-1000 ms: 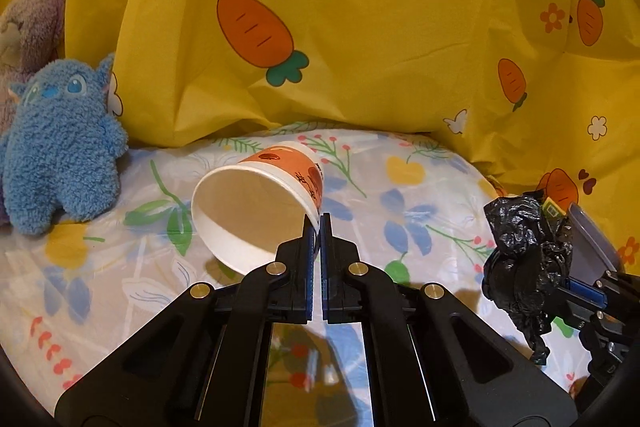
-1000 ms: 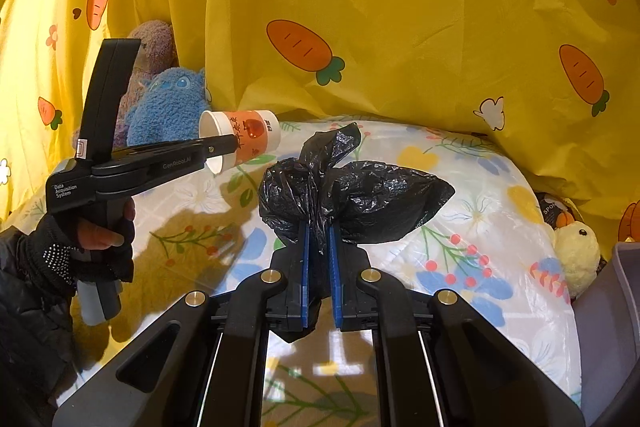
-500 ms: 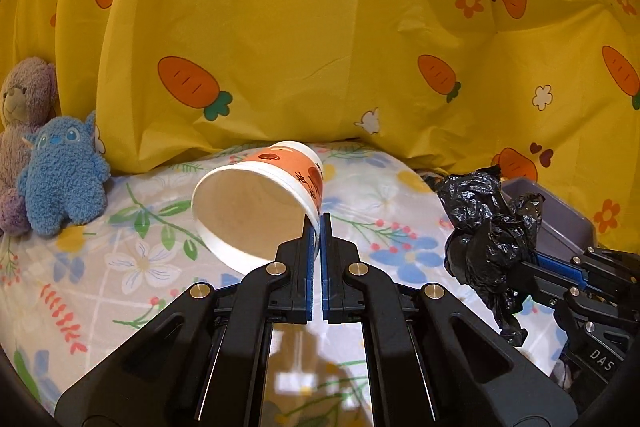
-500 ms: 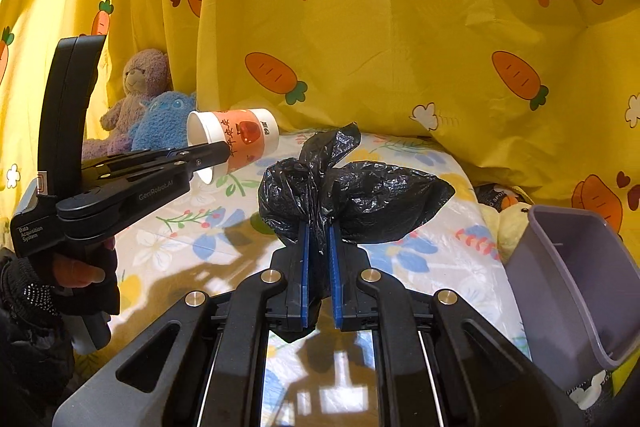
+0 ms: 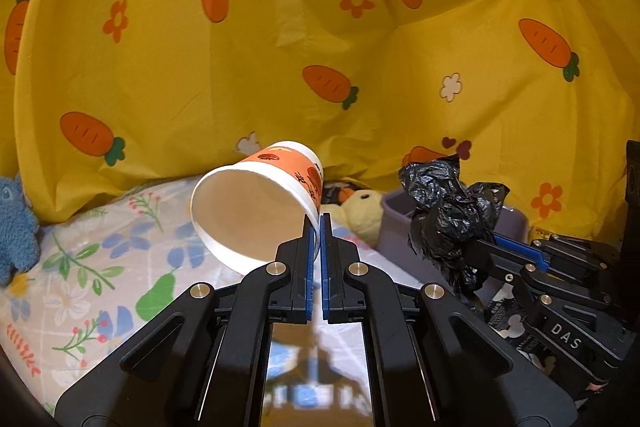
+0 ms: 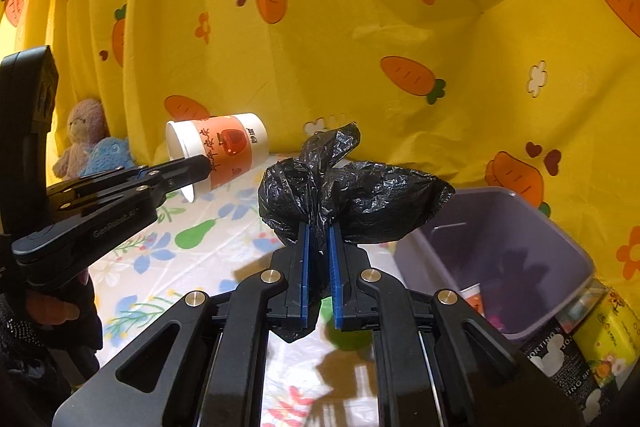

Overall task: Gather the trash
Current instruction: 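Lift the orange cup and black bag and carry both over the grey bin, then open both grippers over the grey bin to drop the cup and black bag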

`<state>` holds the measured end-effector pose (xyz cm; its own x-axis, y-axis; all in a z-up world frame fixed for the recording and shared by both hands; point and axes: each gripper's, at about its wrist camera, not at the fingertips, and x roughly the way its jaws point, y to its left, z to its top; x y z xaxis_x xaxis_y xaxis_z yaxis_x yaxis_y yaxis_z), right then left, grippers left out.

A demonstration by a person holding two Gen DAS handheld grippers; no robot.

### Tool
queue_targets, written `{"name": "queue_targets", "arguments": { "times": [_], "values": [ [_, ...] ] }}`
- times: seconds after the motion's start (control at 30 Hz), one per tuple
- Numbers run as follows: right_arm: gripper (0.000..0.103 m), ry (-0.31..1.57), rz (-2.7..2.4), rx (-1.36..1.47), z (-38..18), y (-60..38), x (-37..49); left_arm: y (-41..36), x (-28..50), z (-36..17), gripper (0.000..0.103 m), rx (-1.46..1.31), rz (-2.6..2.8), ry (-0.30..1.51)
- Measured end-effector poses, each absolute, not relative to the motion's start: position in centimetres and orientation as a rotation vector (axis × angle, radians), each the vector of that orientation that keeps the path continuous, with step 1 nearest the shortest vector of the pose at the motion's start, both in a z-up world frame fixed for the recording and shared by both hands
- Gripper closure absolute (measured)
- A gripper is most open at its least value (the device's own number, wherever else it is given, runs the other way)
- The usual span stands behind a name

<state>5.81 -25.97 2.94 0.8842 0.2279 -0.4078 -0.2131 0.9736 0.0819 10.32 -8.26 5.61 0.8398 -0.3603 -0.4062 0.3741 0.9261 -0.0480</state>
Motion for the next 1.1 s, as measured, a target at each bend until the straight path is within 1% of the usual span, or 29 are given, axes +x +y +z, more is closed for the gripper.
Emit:
{"name": "queue_targets", "arguments": {
  "times": [0.17,0.47,1.1],
  "values": [
    [0.093,0.401,0.093,0.059,3.7,-29.9,6.1,-12.8,10.6,6.6,0.101,0.042,-0.492,0.41],
    [0.093,0.442,-0.049,0.098,2.8,-34.9,7.8,-18.4,12.8,6.1,0.101,0.006,-0.634,0.459],
    [0.092,0.521,-0.101,0.131,0.7,-37.9,10.1,-23.2,16.2,3.6,0.101,-0.089,-0.806,0.57]
  ]
}}
